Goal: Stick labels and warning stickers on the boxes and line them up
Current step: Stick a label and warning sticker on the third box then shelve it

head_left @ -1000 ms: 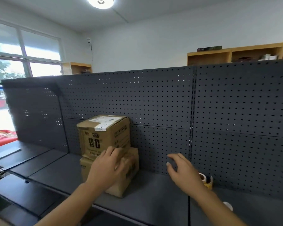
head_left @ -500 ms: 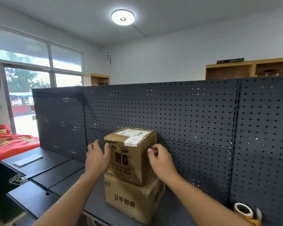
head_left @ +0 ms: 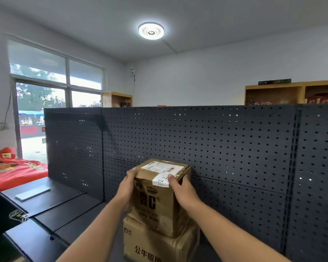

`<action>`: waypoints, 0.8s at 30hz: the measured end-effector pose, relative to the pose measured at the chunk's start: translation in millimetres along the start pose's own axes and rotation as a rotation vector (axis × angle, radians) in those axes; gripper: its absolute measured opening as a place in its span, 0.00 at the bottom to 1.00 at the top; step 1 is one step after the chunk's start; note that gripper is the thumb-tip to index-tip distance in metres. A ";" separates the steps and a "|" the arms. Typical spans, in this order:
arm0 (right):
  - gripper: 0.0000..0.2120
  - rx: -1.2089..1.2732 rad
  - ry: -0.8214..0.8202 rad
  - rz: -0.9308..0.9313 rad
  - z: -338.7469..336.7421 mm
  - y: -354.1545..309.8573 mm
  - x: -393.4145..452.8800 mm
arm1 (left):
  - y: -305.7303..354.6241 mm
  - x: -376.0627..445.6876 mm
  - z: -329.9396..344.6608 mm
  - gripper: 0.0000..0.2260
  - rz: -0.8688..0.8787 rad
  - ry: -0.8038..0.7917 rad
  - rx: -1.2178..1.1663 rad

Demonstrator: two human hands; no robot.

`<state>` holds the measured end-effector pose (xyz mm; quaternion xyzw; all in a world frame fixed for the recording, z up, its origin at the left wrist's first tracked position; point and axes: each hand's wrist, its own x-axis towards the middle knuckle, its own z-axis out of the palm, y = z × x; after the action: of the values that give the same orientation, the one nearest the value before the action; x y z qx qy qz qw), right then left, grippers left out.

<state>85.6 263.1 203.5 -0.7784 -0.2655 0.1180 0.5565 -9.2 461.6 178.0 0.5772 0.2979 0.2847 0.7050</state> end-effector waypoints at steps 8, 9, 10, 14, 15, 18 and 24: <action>0.40 0.210 -0.023 0.029 -9.6 -5.8 -25.7 | 12.0 -53.1 16.1 0.22 0.209 0.121 0.138; 0.40 0.216 -0.002 0.024 -13.1 -5.0 -30.6 | 10.2 -56.4 19.9 0.22 0.234 0.121 0.159; 0.40 0.220 0.016 0.010 -16.8 -4.3 -36.3 | 9.4 -62.0 23.8 0.21 0.250 0.124 0.174; 0.41 0.246 0.086 -0.032 -40.5 1.7 -51.6 | 13.9 -88.3 44.4 0.25 0.294 0.085 0.165; 0.41 0.253 0.106 -0.036 -48.8 2.4 -56.9 | 16.1 -95.5 50.0 0.27 0.290 0.075 0.156; 0.37 0.297 0.129 -0.053 -80.5 1.6 -82.3 | 17.5 -124.6 72.5 0.24 0.268 0.076 0.081; 0.26 0.359 0.155 -0.105 -168.8 7.7 -148.2 | 7.4 -200.0 135.4 0.16 0.327 0.012 -0.004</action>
<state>45.4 44.9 239.3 -0.6586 -0.2366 0.0738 0.7105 -40.2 226.6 224.7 0.6147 0.2037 0.3999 0.6486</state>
